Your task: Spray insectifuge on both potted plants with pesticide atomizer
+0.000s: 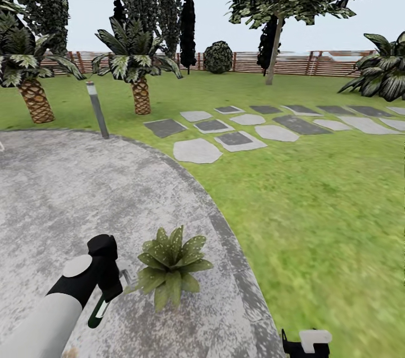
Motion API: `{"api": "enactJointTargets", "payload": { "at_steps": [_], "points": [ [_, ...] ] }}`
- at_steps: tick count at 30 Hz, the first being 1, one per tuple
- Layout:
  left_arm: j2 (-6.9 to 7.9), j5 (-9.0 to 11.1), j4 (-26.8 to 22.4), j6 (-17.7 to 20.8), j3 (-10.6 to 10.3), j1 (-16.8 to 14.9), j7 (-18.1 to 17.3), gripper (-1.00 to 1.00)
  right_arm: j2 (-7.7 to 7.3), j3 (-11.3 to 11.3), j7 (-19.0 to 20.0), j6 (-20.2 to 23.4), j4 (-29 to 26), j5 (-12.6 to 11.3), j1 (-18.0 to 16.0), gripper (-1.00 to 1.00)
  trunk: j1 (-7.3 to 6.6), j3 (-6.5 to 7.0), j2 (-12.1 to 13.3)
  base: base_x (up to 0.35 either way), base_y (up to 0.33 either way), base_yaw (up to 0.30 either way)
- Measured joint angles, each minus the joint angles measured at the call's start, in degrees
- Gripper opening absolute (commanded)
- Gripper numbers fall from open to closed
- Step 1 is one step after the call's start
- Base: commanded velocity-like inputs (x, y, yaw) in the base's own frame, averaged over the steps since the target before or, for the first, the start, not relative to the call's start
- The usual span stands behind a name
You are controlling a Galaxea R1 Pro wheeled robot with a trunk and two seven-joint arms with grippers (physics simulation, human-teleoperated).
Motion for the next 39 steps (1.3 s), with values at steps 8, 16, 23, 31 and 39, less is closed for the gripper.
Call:
{"api": "enactJointTargets", "payload": {
  "at_steps": [8, 16, 23, 31, 39],
  "points": [
    [-1.34, -0.29, -0.02, -0.07, -0.02, 0.01, -0.01, -1.00, 0.00, 0.02, 0.00, 0.00, 0.02, 0.03, -0.01, 1.00, 0.01, 0.00, 0.00, -0.064, -0.261, 0.094],
    [-1.61, -0.67, -0.01, 0.03, -0.19, 0.01, 0.31, -1.00, 0.01, 0.01, 0.01, 0.01, 0.01, -0.03, -0.01, 1.00, 0.00, 0.00, 0.00, -0.041, -0.207, 0.273],
    [-0.69, -0.73, 1.62, -0.04, 0.08, 1.48, 0.62, -1.00, 0.00, 0.00, 0.02, 0.01, -0.01, -0.03, 0.00, 1.00, 0.00, 0.00, 0.00, 0.000, -0.010, 0.108],
    [-0.75, -0.73, 1.92, 0.26, 0.17, 1.92, 2.49, -1.00, 0.00, 0.00, 0.02, 0.01, -0.03, -0.03, 0.00, 1.00, 0.00, 0.00, 0.00, 0.000, 0.000, 0.009],
    [-1.42, -0.56, 1.10, 0.67, 0.26, 1.43, 2.92, -1.00, 0.01, -0.01, 0.02, 0.01, 0.01, 0.00, -0.01, 1.00, 0.00, 0.00, 0.00, 0.000, 0.000, 0.214]
  ]
}}
